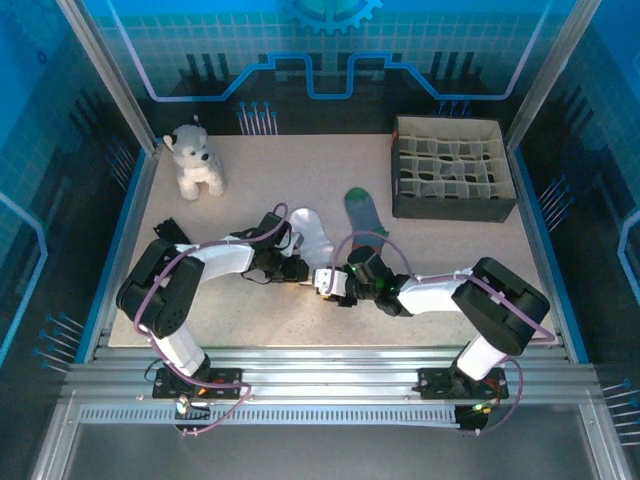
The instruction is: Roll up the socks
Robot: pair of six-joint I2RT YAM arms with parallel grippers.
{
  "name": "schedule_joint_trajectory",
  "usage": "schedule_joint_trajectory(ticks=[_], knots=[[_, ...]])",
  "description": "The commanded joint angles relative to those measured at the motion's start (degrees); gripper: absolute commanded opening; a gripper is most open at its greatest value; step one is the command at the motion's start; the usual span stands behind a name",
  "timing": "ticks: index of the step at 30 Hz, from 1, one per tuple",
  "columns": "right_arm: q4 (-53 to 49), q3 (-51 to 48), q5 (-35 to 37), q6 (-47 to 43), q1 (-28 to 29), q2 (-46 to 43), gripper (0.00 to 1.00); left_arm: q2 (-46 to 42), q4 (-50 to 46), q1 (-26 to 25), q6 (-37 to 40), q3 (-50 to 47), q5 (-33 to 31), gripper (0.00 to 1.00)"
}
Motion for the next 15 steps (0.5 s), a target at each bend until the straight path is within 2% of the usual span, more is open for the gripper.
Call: schedule_joint_trajectory(ticks=[1, 15], knots=[[0.35, 2.37, 0.74, -6.42, 1.22, 1.02, 0.38, 3.09, -3.97, -0.30, 1.39, 0.04, 0.28, 0.24], [-15.36, 7.36, 2.39, -18.67, 1.74, 1.84, 0.38, 4.36, -5.11, -0.30, 1.70, 1.61, 1.23, 0.23]])
